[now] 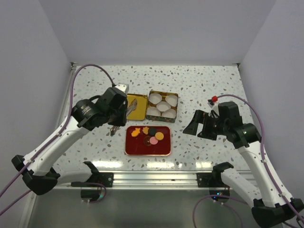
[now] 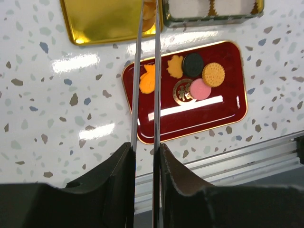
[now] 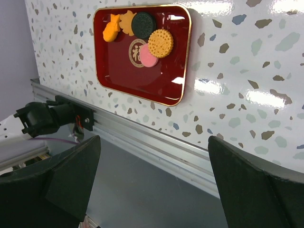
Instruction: Pack the cookies
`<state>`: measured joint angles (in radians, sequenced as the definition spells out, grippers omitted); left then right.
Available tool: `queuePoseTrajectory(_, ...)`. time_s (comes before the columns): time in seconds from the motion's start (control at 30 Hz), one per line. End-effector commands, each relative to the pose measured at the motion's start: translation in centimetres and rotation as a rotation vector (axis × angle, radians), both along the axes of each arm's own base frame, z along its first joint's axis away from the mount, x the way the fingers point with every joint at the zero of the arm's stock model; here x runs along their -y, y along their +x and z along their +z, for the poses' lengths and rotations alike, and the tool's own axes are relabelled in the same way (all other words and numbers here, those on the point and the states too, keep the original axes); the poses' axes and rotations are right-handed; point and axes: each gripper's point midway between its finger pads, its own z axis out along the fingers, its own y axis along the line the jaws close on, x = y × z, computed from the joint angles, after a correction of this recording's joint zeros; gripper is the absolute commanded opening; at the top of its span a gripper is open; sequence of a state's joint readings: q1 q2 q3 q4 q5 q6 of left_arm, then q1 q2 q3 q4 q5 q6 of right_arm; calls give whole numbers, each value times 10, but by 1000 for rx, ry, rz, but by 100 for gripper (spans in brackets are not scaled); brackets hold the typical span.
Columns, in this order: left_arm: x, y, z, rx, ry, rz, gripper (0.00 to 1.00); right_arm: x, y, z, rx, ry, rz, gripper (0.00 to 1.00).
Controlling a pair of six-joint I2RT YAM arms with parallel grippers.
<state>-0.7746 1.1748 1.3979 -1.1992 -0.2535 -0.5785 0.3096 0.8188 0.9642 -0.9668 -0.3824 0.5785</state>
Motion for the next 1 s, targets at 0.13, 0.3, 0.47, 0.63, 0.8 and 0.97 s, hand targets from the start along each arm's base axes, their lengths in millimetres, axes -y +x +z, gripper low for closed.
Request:
queuePoseTrajectory(0.13,48,51,48,144,-77,-63,16,1,3,10,38,-5,-5,99)
queuePoseTrajectory(0.3,80,89,46,170,-47,-97,16,0,0,10,34,12,-16,99)
queuePoseTrajectory(0.47,100,115,23,163,-4,-111,16,7,-2,12,44,-15,-38,99)
queuePoseTrajectory(0.63,108,138,-13,126,77,-89,16,15,-1,15,65,-46,-65,99)
queuePoseTrajectory(0.8,116,157,-40,102,91,-118,17,21,-2,15,70,-72,-89,99)
queuePoseTrajectory(0.97,106,176,-56,101,129,-105,20,25,-2,12,68,-83,-116,99)
